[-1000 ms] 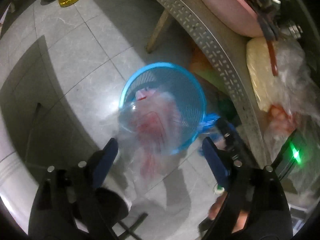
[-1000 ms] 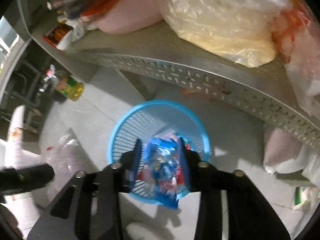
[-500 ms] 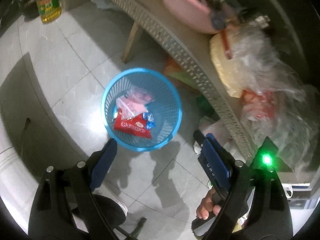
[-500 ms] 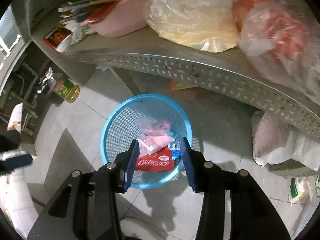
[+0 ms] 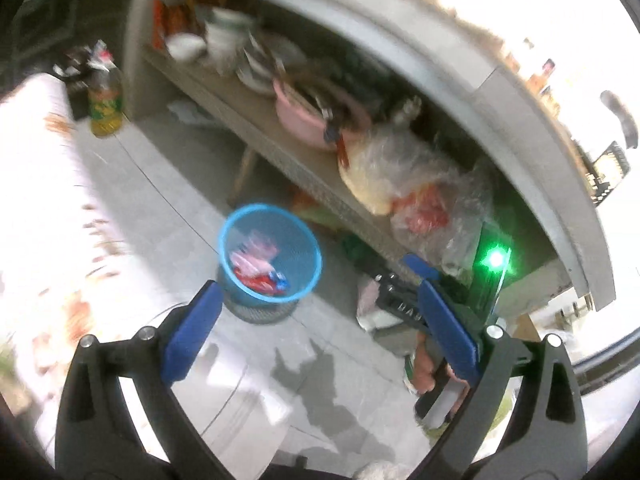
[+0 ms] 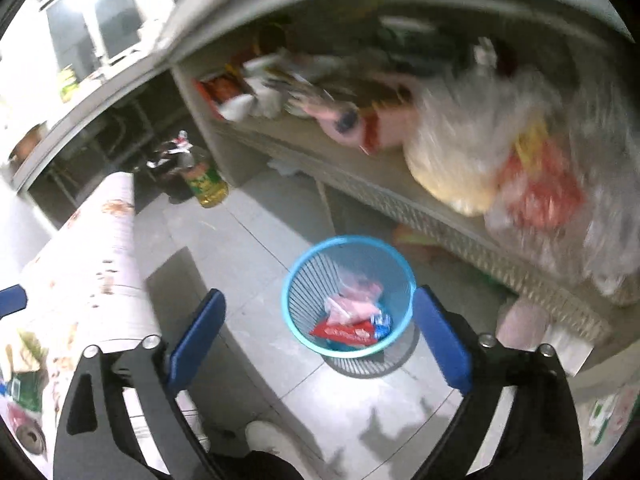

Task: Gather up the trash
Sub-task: 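Move both tools back to the table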

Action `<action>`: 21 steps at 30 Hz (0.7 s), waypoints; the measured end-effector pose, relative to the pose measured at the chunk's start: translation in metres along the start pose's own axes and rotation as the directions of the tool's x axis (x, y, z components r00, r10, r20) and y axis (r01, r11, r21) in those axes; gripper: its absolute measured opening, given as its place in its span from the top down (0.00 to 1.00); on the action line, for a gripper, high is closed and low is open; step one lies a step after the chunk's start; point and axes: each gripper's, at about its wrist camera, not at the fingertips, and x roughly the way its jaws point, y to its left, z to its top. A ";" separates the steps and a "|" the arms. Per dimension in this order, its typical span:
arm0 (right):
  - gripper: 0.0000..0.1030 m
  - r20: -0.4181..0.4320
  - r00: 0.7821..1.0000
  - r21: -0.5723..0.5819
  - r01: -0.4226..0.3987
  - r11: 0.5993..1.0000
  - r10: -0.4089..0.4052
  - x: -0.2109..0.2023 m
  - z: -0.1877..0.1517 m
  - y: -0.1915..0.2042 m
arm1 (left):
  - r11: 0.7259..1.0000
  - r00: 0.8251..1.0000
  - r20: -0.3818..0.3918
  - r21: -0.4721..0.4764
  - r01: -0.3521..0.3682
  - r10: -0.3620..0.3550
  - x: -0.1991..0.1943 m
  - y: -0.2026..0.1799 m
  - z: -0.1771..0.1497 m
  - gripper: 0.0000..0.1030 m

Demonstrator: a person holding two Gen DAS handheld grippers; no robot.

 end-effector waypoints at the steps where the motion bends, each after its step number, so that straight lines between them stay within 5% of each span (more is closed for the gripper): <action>1: 0.08 0.015 1.000 -0.028 0.003 1.000 -0.002 -0.008 0.002 0.009 | 1.000 0.999 0.035 -0.001 -0.020 0.020 -0.016 0.003 -0.008 0.08; 6: 0.06 0.087 0.996 -0.182 -0.013 0.983 0.029 -0.042 0.002 0.067 | 0.991 0.977 0.164 -0.033 -0.133 0.136 -0.085 0.023 -0.064 0.08; 8: 0.06 0.073 0.992 -0.240 -0.087 0.967 0.107 -0.049 -0.003 0.100 | 0.982 0.964 0.197 -0.096 -0.163 0.179 -0.109 0.032 -0.088 0.08; 13: 0.06 0.019 0.982 -0.385 -0.166 0.908 0.188 -0.053 -0.022 0.176 | 0.951 0.943 0.244 -0.267 -0.158 0.225 -0.150 0.062 -0.144 0.08; 17: 0.06 -0.043 0.952 -0.468 -0.286 0.836 0.302 -0.063 -0.040 0.232 | 0.922 0.905 0.305 -0.339 -0.187 0.295 -0.185 0.086 -0.178 0.08; 21: 0.06 -0.097 0.897 -0.498 -0.420 0.759 0.432 -0.077 -0.048 0.267 | 0.866 0.842 0.335 -0.423 -0.267 0.423 -0.228 0.117 -0.201 0.08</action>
